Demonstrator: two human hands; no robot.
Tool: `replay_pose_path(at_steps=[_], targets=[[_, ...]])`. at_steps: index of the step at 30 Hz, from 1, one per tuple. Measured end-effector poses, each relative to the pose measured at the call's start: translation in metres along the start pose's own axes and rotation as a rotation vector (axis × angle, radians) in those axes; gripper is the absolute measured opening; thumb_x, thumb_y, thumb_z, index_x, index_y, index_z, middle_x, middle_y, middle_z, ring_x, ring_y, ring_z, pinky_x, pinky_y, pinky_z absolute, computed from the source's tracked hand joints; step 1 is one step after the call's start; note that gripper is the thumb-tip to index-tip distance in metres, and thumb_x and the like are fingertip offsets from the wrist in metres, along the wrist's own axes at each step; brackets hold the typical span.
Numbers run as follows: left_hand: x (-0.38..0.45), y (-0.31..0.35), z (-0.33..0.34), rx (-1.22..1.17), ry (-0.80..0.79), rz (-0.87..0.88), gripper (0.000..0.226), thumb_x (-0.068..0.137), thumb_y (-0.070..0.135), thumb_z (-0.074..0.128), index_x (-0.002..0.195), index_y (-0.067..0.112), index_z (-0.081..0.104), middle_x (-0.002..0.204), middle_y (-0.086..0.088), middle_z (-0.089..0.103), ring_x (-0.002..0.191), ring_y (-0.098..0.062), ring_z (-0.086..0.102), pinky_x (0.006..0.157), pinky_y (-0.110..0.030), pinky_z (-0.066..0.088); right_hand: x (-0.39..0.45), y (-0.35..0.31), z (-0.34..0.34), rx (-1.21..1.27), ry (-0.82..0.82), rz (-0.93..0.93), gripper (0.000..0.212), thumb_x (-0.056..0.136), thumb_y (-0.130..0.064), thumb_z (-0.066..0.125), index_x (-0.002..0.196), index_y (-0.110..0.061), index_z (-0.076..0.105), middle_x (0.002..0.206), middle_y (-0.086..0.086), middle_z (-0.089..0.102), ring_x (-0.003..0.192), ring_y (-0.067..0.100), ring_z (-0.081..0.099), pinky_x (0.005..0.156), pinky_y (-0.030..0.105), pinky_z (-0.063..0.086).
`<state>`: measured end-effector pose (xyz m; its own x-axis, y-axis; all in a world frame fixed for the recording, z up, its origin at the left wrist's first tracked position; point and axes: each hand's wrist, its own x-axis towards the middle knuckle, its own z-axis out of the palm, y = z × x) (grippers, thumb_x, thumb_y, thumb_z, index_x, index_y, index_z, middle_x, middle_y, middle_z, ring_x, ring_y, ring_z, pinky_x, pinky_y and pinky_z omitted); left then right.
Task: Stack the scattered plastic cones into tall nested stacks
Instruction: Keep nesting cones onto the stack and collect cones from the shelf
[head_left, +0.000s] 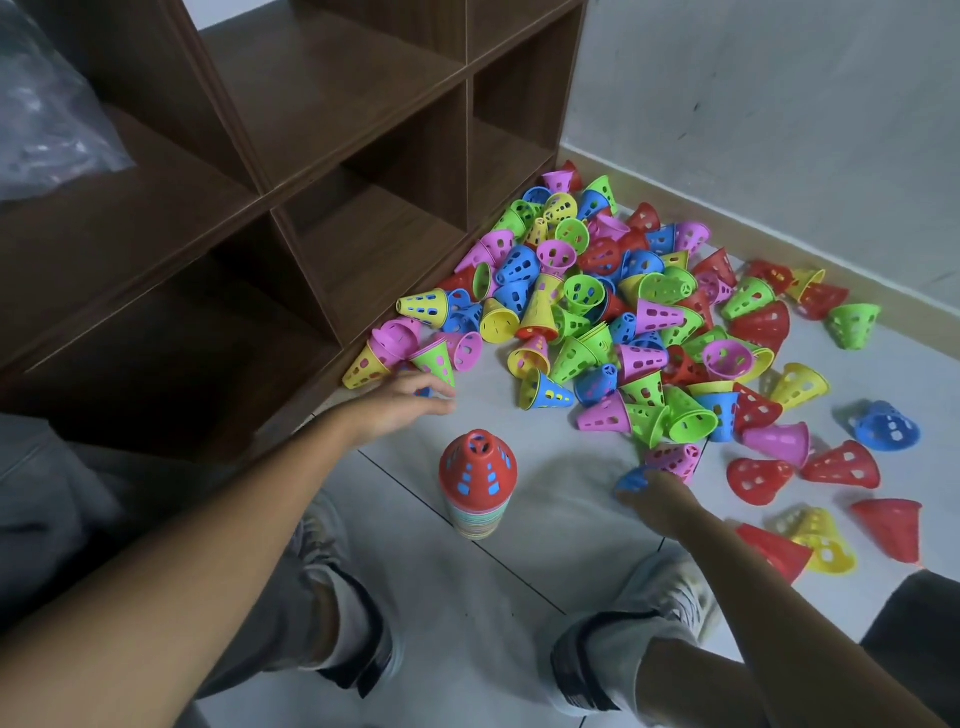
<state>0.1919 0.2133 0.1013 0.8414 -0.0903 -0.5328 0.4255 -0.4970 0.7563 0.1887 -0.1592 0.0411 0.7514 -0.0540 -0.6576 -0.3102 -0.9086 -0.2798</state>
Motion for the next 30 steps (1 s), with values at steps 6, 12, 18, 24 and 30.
replay_pose_path(at_steps=[6,12,18,24,30], targets=[[0.035,-0.038,0.007,0.127,0.247,0.046,0.04,0.084,0.024,0.077,0.121,0.018,0.065,0.15,0.004,0.025,0.142,-0.012,0.026,0.109,-0.025,0.03,-0.001,-0.019,0.009,0.055,0.036,-0.075,0.04,0.093,-0.032,0.064,0.125,-0.008,0.06,0.108,0.009,0.062,0.087,0.023,0.059,0.064,0.026,0.043],[0.071,-0.051,-0.003,0.25,0.313,0.04,0.048,0.08,0.031,0.076,0.124,0.018,0.062,0.158,0.004,0.018,0.144,-0.017,0.023,0.113,-0.038,0.035,-0.001,-0.041,0.008,0.145,0.054,-0.132,0.052,0.082,-0.008,0.072,0.132,-0.007,0.056,0.113,0.01,0.064,0.095,0.026,0.063,0.064,0.026,0.042],[0.092,-0.043,-0.024,0.511,0.284,0.108,0.045,0.079,0.031,0.077,0.12,0.017,0.065,0.151,-0.004,0.034,0.139,-0.03,0.031,0.113,-0.037,0.031,-0.013,-0.063,-0.006,0.339,0.124,-0.253,0.034,0.089,-0.022,0.072,0.121,-0.018,0.06,0.111,0.0,0.066,0.076,0.009,0.063,0.058,0.018,0.042],[0.1,-0.033,-0.019,0.377,0.264,0.067,0.045,0.082,0.024,0.079,0.121,0.005,0.067,0.129,-0.003,0.056,0.119,-0.02,0.051,0.094,-0.025,0.041,-0.031,-0.08,-0.025,0.516,0.123,-0.324,0.034,0.092,-0.036,0.066,0.116,-0.012,0.065,0.103,0.002,0.069,0.088,0.021,0.071,0.082,0.046,0.059],[0.098,-0.039,-0.014,0.277,0.435,0.067,0.017,0.085,0.009,0.072,0.102,0.006,0.074,0.106,-0.013,0.072,0.095,-0.025,0.066,0.079,-0.031,0.053,-0.054,-0.098,-0.038,0.625,0.084,-0.375,0.026,0.098,-0.038,0.056,0.106,-0.014,0.065,0.105,0.005,0.069,0.086,0.011,0.072,0.082,0.038,0.058]])
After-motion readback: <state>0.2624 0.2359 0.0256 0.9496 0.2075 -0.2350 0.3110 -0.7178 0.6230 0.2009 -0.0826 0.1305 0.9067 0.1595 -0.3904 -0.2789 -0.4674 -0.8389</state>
